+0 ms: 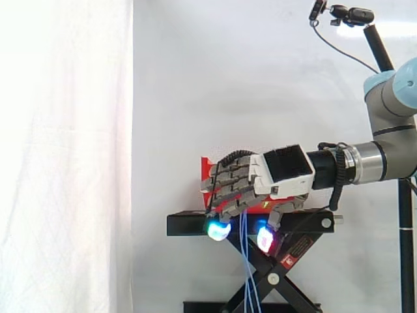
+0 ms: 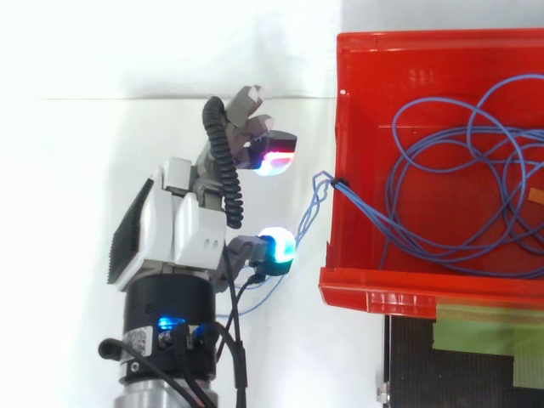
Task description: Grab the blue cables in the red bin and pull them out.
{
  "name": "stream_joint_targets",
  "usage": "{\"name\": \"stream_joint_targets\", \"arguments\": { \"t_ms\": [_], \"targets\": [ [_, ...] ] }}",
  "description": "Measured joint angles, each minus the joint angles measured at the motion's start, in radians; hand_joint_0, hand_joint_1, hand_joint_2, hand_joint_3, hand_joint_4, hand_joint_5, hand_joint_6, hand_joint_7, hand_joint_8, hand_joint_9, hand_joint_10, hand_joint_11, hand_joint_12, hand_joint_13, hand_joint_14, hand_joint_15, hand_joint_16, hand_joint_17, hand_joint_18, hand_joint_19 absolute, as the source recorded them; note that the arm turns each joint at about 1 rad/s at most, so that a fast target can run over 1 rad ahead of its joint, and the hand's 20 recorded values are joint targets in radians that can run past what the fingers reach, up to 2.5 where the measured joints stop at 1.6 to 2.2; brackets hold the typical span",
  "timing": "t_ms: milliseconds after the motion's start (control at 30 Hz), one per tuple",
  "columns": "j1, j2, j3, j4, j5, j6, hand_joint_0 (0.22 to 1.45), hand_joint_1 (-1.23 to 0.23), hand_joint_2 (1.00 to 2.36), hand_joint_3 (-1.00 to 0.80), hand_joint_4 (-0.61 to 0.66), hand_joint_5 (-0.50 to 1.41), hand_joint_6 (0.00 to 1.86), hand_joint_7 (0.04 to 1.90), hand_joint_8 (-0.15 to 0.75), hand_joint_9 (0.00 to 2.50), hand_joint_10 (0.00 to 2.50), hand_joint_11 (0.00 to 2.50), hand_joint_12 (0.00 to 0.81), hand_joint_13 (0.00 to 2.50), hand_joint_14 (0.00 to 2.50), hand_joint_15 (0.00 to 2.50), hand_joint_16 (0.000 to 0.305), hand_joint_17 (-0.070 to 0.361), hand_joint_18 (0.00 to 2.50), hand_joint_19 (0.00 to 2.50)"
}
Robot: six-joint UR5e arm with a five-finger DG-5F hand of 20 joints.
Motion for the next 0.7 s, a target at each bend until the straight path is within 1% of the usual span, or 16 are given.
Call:
{"name": "stream_joint_targets", "arguments": {
  "t_ms": [233, 300, 333, 467, 700],
  "targets": [
    [-0.008, 0.000, 0.000, -0.005, -0.006, -0.020, 0.78, -1.04, 1.00, -1.00, 0.12, 0.78, 0.00, 0.81, 0.240, 0.64, 0.01, 0.45, 0.323, 0.42, 0.01, 0.20, 0.043, 0.096, 0.32, 0.21],
    [-0.008, 0.000, 0.000, -0.004, -0.011, -0.023, 0.78, -1.04, 1.00, -1.00, 0.12, 0.78, 0.00, 0.82, 0.239, 0.64, 0.01, 0.45, 0.324, 0.42, 0.01, 0.19, 0.043, 0.097, 0.33, 0.22],
    [-0.008, 0.000, 0.000, -0.002, -0.013, -0.025, 0.78, -1.04, 1.00, -1.00, 0.11, 0.77, 0.05, 0.80, 0.239, 0.64, 0.01, 0.45, 0.325, 0.42, 0.01, 0.19, 0.043, 0.097, 0.33, 0.22],
    [-0.009, 0.000, 0.000, 0.012, -0.018, -0.033, 0.77, -1.05, 1.00, -1.00, 0.11, 0.76, 0.08, 0.78, 0.238, 0.65, 0.01, 0.45, 0.325, 0.43, 0.01, 0.20, 0.043, 0.096, 0.33, 0.23],
    [-0.013, 0.000, 0.000, 0.047, -0.019, -0.054, 0.77, -1.05, 1.00, -1.00, 0.13, 0.77, 0.00, 0.79, 0.240, 0.64, 0.01, 0.46, 0.326, 0.43, 0.01, 0.20, 0.043, 0.097, 0.34, 0.23]
  ]
}}
